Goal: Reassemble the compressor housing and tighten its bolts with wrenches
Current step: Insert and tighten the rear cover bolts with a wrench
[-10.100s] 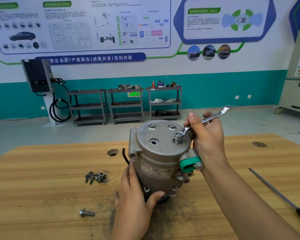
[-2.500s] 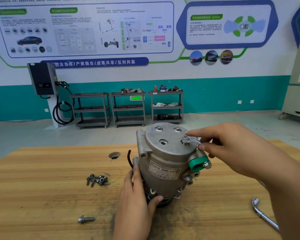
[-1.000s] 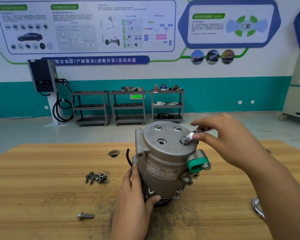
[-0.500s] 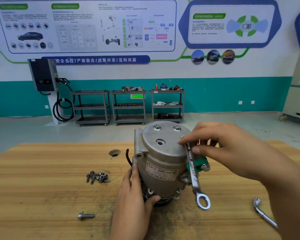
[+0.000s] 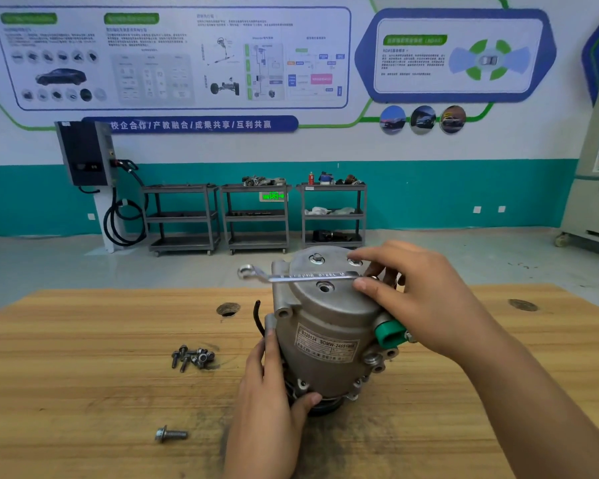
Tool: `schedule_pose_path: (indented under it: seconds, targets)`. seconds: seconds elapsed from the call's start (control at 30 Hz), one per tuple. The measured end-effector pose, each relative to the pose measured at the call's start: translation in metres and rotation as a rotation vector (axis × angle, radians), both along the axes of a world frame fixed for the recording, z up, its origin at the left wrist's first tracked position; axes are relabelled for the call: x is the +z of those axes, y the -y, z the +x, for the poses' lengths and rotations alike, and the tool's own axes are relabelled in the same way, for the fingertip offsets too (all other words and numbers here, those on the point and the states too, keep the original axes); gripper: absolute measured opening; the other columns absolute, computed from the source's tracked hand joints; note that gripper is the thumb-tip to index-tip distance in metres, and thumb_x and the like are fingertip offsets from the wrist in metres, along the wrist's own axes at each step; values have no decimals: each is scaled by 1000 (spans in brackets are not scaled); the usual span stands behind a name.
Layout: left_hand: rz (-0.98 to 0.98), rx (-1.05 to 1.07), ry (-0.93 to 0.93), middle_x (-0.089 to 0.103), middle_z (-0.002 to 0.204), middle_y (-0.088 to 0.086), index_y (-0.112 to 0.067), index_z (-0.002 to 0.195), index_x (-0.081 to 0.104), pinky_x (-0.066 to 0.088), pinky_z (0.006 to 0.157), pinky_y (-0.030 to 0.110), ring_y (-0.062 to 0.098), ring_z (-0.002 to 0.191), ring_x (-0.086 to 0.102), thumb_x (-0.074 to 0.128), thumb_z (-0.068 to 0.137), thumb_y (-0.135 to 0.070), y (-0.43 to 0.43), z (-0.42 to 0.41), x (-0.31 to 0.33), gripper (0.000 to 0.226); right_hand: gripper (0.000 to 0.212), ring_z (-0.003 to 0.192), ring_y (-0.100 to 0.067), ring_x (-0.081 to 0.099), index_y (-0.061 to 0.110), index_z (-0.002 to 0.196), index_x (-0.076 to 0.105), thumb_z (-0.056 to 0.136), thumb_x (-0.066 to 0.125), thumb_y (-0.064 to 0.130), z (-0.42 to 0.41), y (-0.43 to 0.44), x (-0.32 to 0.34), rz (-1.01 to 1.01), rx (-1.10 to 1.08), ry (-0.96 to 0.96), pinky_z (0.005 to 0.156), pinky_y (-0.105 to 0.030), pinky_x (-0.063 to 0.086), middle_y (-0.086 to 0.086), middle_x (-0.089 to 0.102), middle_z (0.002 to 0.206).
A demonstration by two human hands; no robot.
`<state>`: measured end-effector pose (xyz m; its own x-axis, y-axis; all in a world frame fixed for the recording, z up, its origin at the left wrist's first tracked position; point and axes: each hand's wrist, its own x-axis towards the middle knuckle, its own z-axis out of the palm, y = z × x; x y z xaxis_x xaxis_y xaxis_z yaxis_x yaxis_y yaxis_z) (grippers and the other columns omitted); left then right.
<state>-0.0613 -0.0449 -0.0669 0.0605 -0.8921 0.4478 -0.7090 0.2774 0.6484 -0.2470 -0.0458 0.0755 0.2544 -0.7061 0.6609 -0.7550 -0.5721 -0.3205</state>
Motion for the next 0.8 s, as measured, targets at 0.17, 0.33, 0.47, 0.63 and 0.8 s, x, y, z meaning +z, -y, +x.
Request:
schedule_pose_path:
  seconds: [0.17,0.33,0.47,0.63,0.8]
  targets:
    - [-11,1,-1,14,150,-12,-35,148,-5,30,109,27,10,133,31,74,76,-37,0,1,-1,107,46,73,-6,47,37,135,45,91,55,27,9,2,-5,-57,-69,20,73,-30,40,8,51,76]
    - [-16,-7,1,14,150,-13,-35,148,-5,31,108,26,9,133,32,74,76,-37,0,1,-2,107,29,80,-5,48,36,119,61,93,50,29,2,3,-2,28,-93,8,86,-41,41,12,50,83]
    - [-28,-2,8,14,149,-13,-34,149,-6,30,107,24,8,132,33,73,77,-37,-1,0,-1,107,26,110,-12,35,34,111,65,94,46,35,-8,2,3,55,-250,-76,95,-36,30,8,42,112]
    - [-30,-7,-1,13,149,-16,-36,148,-8,29,106,23,8,133,31,73,78,-37,-2,-1,-1,107,29,103,-13,53,33,107,66,94,42,42,-25,-11,17,231,-313,-180,95,-40,38,11,63,108]
    - [-26,-1,-6,13,150,-15,-37,147,-9,30,107,24,8,132,32,72,78,-38,-2,-1,-2,107,27,87,4,57,53,101,60,93,51,29,-34,-33,30,289,-114,-192,74,-20,44,24,63,91]
